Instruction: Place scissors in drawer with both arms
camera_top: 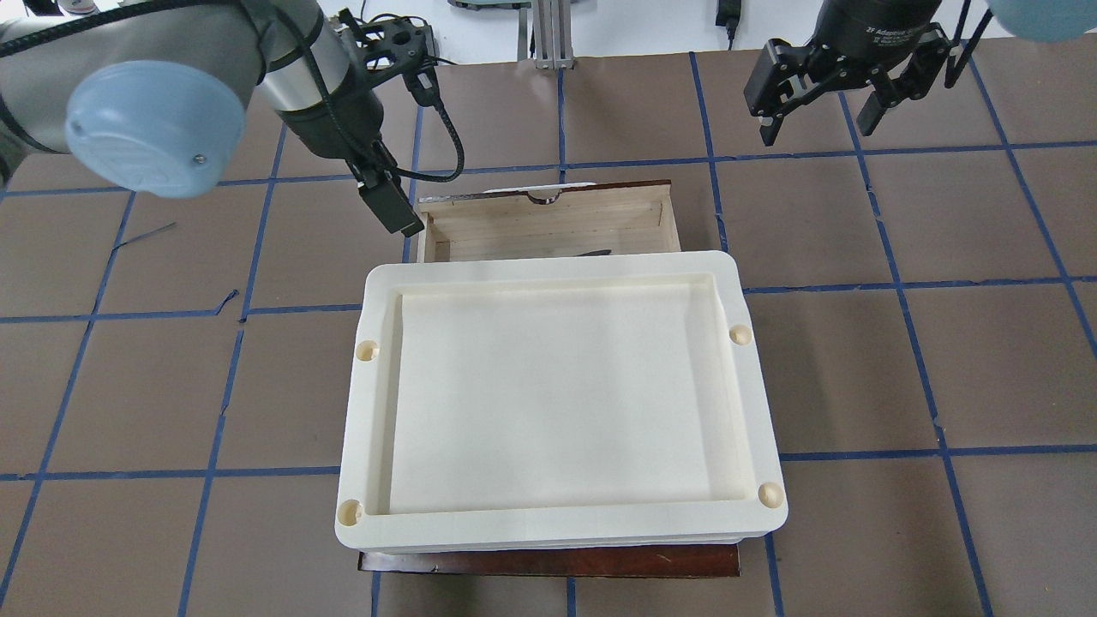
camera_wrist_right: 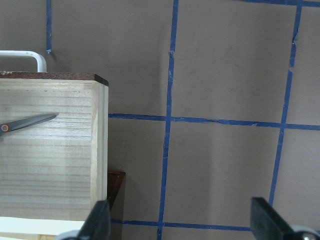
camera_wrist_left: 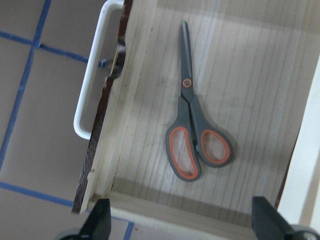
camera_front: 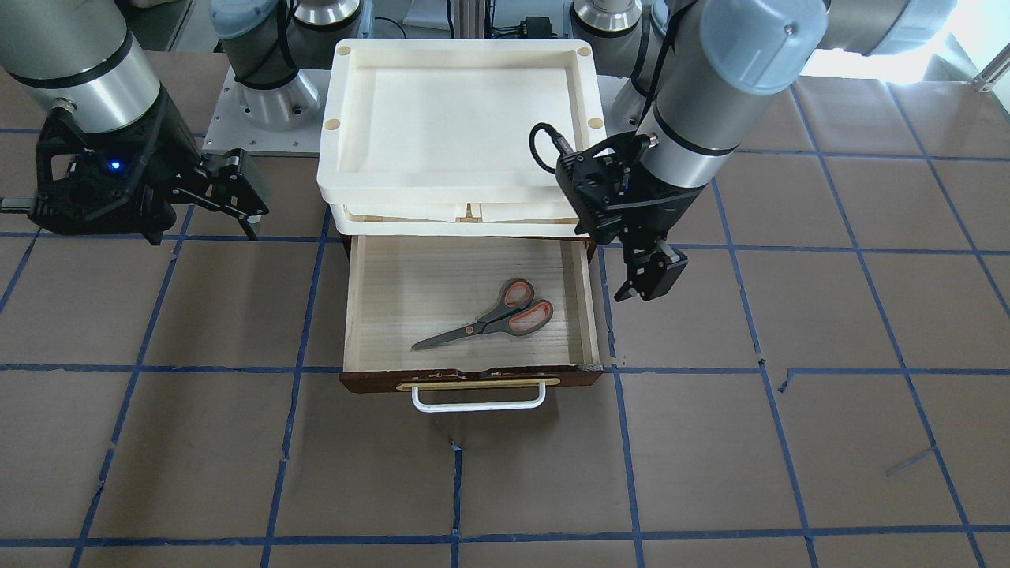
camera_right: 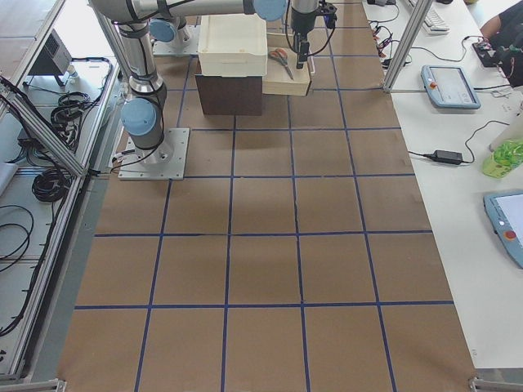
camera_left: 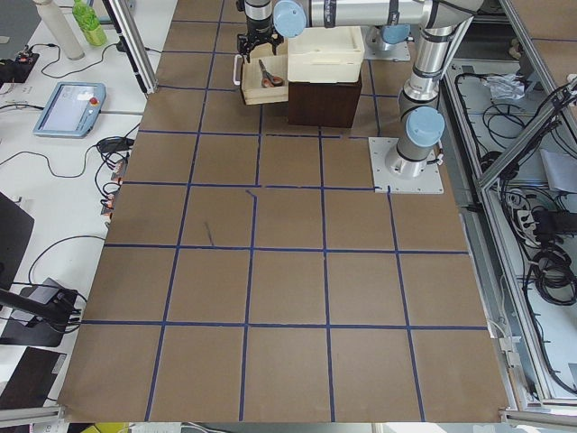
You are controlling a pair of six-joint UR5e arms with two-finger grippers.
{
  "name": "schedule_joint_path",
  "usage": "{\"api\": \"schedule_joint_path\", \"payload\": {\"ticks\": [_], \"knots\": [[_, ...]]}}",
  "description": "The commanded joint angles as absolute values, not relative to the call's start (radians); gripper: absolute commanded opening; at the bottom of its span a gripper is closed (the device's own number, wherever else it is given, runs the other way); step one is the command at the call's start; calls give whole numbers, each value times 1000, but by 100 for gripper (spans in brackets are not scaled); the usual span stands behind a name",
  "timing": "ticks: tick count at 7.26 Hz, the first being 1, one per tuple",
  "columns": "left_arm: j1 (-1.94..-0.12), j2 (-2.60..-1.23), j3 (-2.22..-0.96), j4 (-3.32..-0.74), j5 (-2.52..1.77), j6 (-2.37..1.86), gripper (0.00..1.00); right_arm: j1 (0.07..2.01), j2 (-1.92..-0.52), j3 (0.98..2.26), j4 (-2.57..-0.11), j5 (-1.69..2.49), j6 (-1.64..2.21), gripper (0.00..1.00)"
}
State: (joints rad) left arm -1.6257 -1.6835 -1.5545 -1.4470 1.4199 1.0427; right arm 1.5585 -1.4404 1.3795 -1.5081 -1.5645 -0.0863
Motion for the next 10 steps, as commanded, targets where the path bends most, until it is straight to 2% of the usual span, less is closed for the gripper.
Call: {"api": "schedule_joint_path", "payload": {"ticks": [1,3,6,8,10], "knots": [[-1554,-1602,-1552,-1521,1459,909,99,1559,-1440,1378,-1513,-1560,-87,100],[-1555,-1577,-1542,-1555,1542,701,99,1560,-1440,1381,-1508,-1557,-86,100],[-1546,-1574,-1462,-1678,1546,314,100,1560,-1440,1379,-1509,-1554,-87,100],[-1476,-1565,-1491,-1678,1545,159,100,1559,-1440,1379,-1506,-1552,-84,100],[-1526,-1566,-1502,-1666,1602,16,100,1560,-1440,1381,-1503,-1555,-81,100]]}}
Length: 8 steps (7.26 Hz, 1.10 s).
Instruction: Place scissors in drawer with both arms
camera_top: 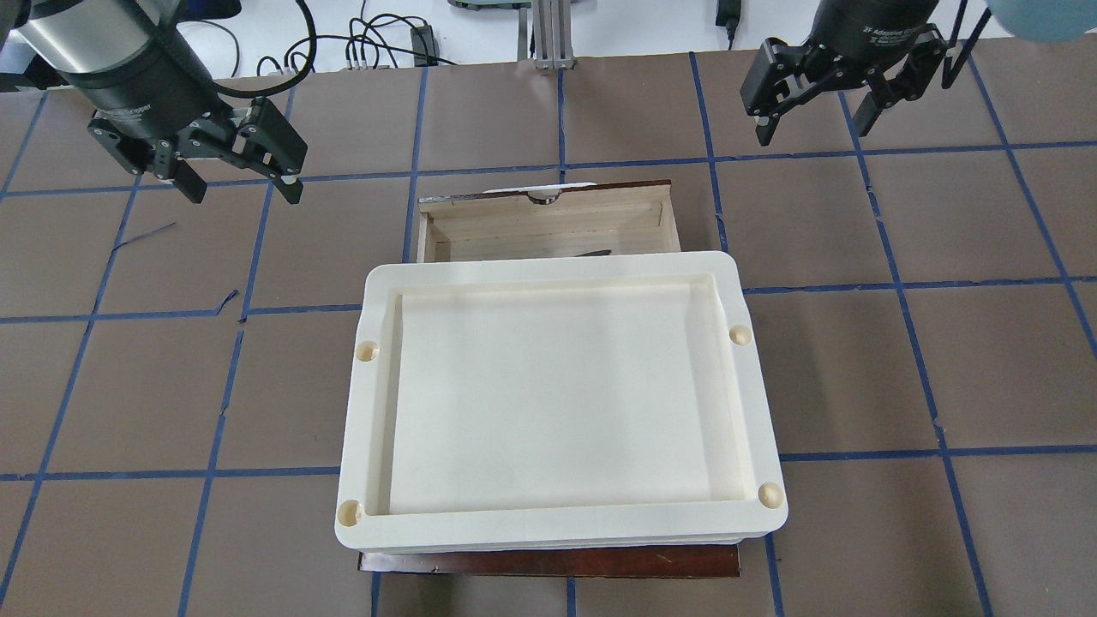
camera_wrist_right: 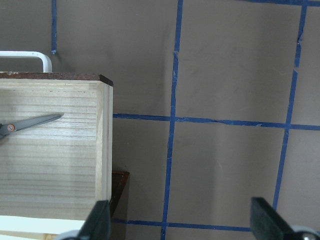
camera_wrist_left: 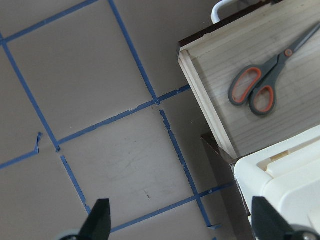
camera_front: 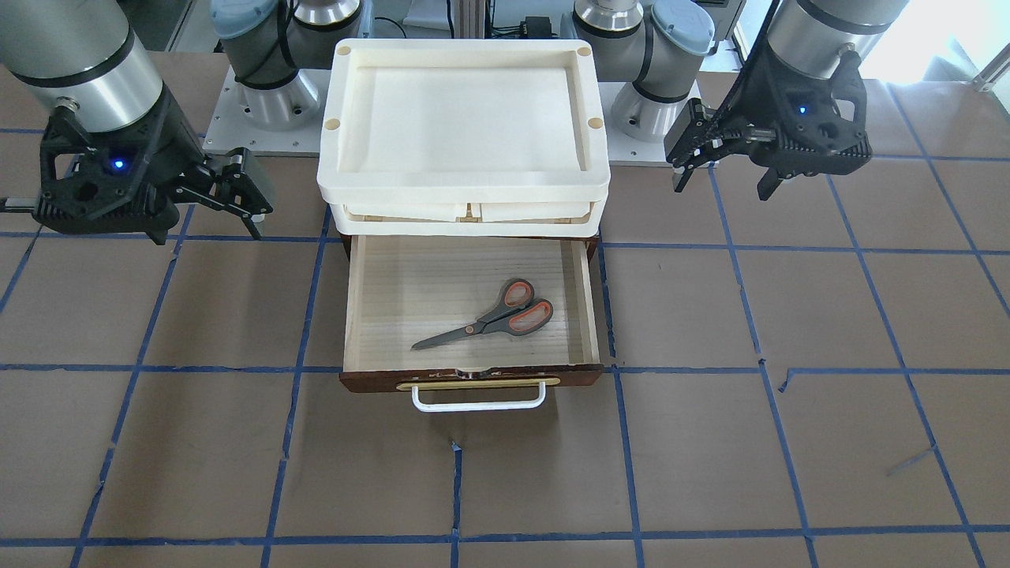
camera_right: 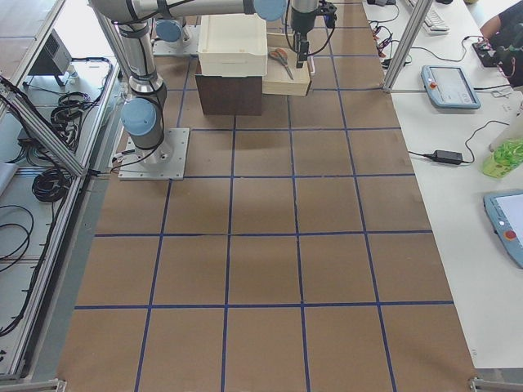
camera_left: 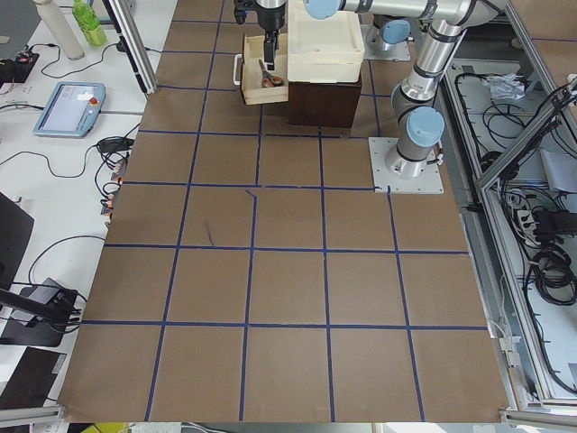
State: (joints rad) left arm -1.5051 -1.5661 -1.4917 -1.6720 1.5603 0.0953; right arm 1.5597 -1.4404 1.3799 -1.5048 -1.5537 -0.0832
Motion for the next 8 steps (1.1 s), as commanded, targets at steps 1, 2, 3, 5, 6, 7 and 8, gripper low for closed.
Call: {"api": "schedule_joint_path", "payload": {"ticks": [1,2,3,5,6,7,8], "knots": [[-1535,-1563,-1502,-1664,1609,17,100,1560,-1440,1381,-1505,-1554,-81,100],[-1536,-1560,-1502,-1664,1609,26,100,1560,-1440,1381,-1505,-1554,-83,100],[-1528,-1559,-1505,-1664,1606,37,100,1560,-1440,1381,-1505,-1554,-83,100],[-1529,-1559,-1502,-1663,1605,37,100,1560,-1440,1381,-1506,-1554,-81,100],[-1529,-1557,-1503,-1664,1606,37,100,1560,-1442,1381,-1506,-1554,-81,100],[-1529,-1555,-1503,-1664,1609,37,100,1560,-1442,1381,-1506,-1554,-81,100],[-1529,-1555,-1505,-1664,1611,37,100,1560,-1442,1381,-1506,-1555,-81,100]]}}
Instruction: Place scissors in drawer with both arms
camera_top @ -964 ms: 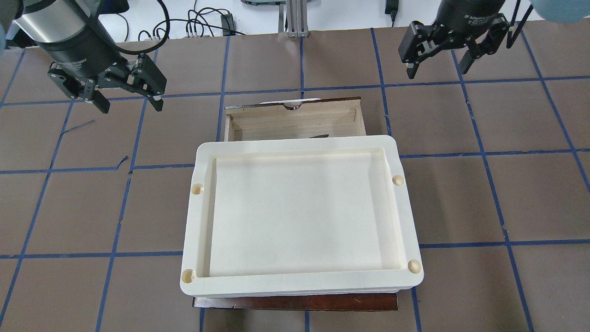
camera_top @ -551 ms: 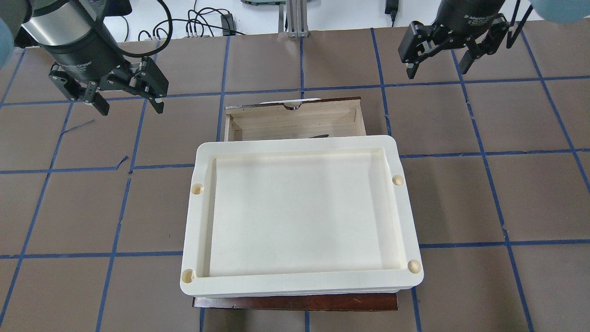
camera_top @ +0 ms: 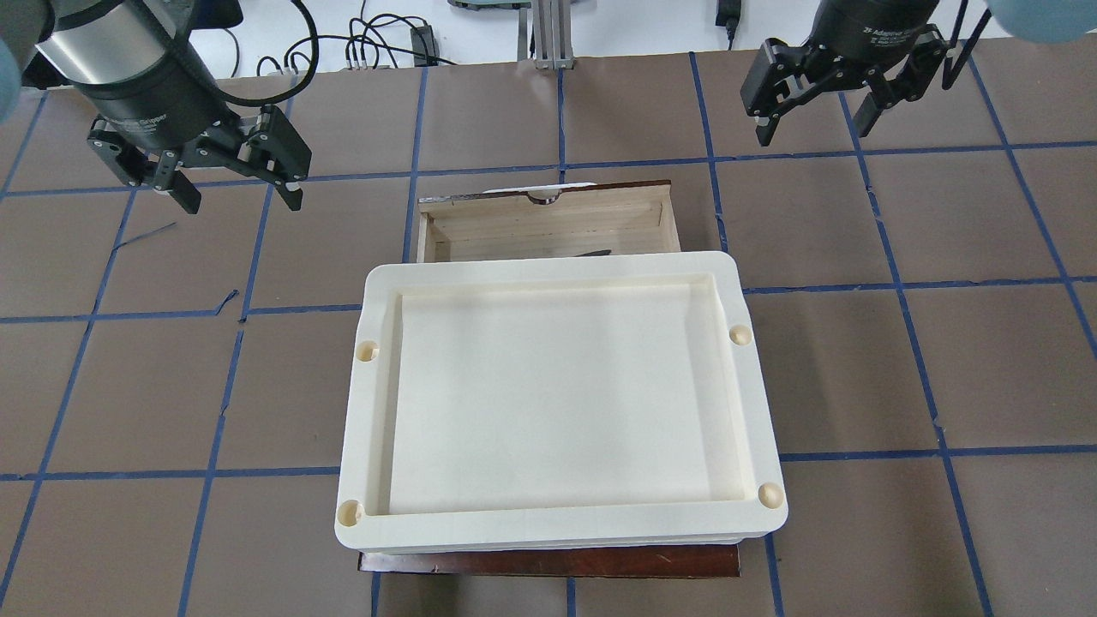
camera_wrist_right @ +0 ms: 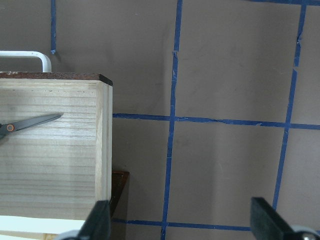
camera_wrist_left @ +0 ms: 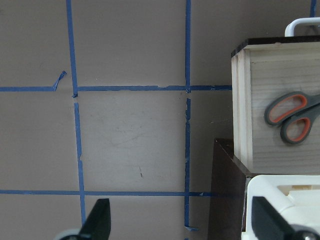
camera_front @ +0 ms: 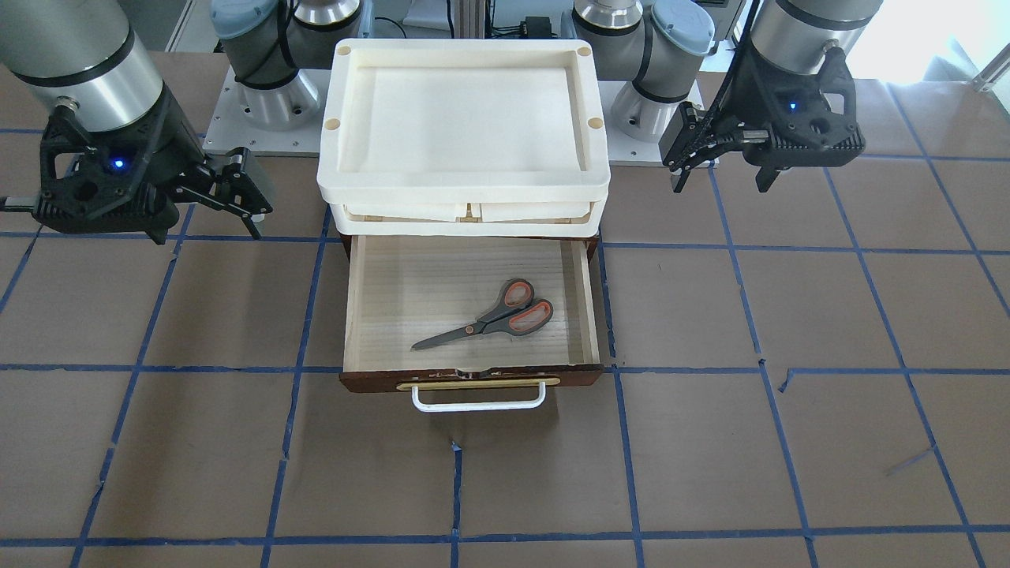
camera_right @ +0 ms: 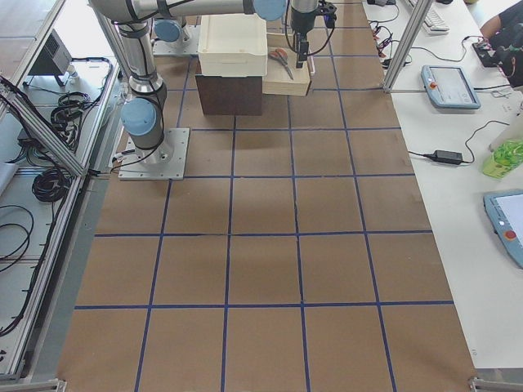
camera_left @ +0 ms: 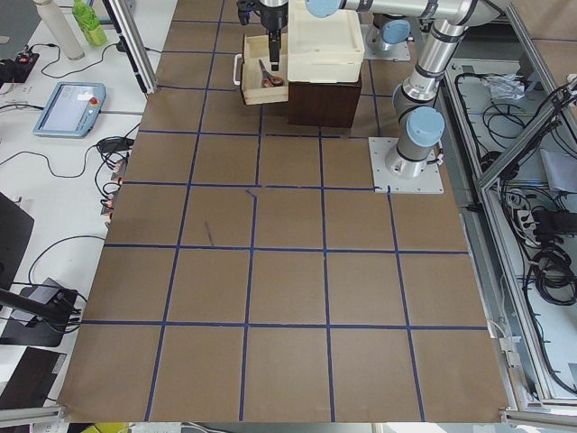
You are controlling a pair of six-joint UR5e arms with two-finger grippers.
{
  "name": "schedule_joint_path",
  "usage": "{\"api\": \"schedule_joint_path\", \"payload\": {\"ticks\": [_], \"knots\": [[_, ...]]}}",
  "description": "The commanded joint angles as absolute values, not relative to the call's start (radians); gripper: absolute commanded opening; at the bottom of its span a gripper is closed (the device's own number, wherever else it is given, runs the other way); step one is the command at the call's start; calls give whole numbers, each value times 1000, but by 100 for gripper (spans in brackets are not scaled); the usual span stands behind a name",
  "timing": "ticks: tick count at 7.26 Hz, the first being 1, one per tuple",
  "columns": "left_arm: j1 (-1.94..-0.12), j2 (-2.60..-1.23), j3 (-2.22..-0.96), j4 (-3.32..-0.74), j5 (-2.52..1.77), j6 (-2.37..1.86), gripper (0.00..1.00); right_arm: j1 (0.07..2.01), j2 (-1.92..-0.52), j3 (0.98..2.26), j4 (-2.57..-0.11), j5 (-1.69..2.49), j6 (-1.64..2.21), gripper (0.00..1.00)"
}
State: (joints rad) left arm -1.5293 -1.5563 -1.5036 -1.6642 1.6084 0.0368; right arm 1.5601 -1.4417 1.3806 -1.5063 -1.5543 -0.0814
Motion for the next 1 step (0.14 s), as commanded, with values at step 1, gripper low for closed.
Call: {"api": "schedule_joint_path", "payload": {"ticks": [1], "knots": [[-1529,-1555,-1503,-1663,1609,37,100,1560,-1442,1379,-1506,-1555,-83,100]]}}
